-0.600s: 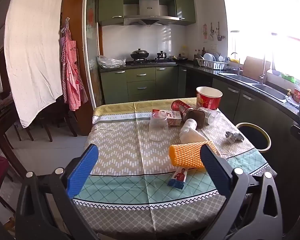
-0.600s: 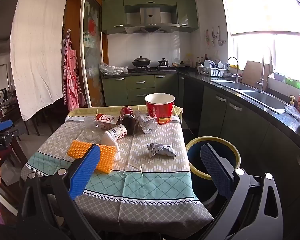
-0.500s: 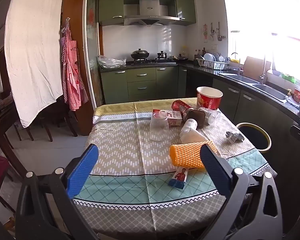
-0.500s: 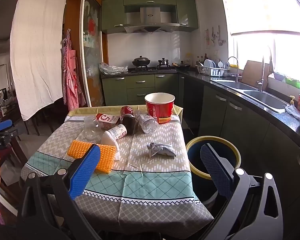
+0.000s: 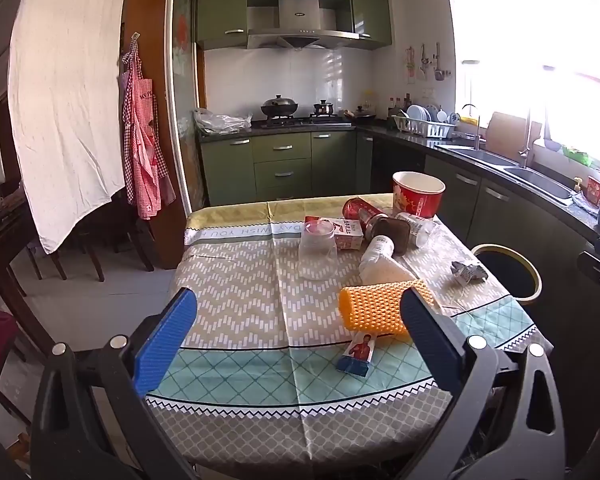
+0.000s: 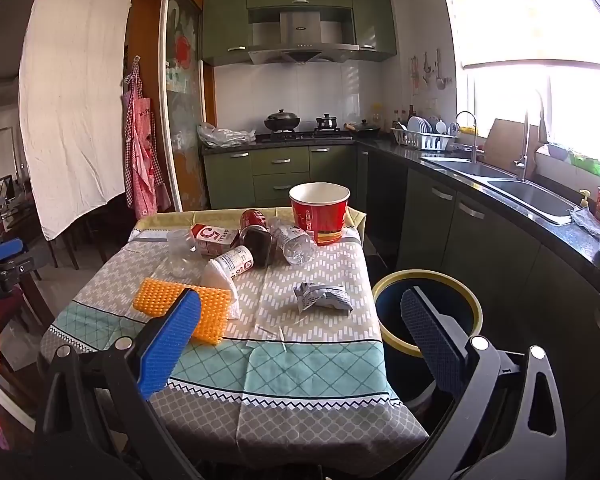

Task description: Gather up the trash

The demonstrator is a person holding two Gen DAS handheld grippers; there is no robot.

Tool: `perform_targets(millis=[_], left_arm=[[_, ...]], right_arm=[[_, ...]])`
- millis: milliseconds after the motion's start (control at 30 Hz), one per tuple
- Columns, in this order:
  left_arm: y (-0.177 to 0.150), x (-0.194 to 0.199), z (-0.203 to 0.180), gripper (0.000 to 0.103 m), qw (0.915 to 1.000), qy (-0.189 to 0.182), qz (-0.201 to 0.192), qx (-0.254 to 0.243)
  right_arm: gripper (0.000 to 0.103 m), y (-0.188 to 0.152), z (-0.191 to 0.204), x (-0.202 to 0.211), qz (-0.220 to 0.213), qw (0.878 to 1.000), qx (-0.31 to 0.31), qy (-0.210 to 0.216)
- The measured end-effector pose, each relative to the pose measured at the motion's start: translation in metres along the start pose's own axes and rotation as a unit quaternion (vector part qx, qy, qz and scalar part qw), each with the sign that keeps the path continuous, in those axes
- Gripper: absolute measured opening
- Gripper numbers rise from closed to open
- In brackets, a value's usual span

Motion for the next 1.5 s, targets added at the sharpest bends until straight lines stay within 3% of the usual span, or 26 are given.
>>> perform_targets(millis=[1500], left_arm=[[-0.011, -0.006, -0.003, 0.097, 0.9999, -0.004, 0.011, -0.003]], right_arm=[[0.099, -0.003, -0.001, -0.006, 0.013, 1.0, -0.007, 0.002]])
Point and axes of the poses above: each gripper's, at about its wrist camera, not at the fingertips, and x roughly against the way its jaws point, z to its left, y to its top, the point moved 6 cm from there along -x, roughly the way its jaws point, and after that the axes turned 15 degrees about -x, right-handed, at the moved point
